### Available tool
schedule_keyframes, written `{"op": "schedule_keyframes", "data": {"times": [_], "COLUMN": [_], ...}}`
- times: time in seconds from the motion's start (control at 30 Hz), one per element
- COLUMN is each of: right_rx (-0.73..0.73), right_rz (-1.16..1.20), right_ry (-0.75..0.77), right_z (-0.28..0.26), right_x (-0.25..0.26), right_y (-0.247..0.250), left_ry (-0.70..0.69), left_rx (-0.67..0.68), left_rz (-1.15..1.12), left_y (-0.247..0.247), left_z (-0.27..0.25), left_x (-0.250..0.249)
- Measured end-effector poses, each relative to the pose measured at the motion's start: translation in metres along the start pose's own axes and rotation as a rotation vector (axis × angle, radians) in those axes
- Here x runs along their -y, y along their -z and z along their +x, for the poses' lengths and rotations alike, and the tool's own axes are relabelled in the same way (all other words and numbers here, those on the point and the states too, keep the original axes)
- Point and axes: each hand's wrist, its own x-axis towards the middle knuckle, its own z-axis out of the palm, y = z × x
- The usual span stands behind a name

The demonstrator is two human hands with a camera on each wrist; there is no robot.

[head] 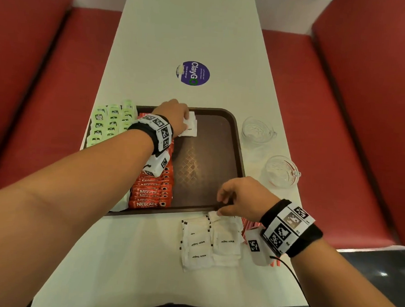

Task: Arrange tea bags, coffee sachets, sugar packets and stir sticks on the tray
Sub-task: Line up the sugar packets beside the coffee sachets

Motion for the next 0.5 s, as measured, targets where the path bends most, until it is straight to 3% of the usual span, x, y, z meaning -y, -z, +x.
{"op": "schedule_keyframes", "data": {"times": [0.07,0.27,0.4,0.5], "right_rx": [0.029,0.048,0.018,-0.001], "right_rz": [-0.036,-0.115,-0.160,-0.143], "right_ry": [0.002,-0.042,-0.064,-0.063], "right_z": [-0.004,-0.019,-0.027,-0.032], "right_x": [0.002,0.002,0.002,0.004], "right_y": [-0.005,-0.018,-0.023,-0.025], "left_ry": [-0.069,-0.073,-0.180,-0.313], "left_rx": [0.067,0.104,0.021,0.033], "left_rz": [0.059,0.129,0.006,-0.084], "left_y": [-0.001,0.009,0.020,0.020], "left_z": [-0.004,-0.024,-0.065,-0.115], "left_x": [-0.007,-0.021,-0.039,-0.053]}}
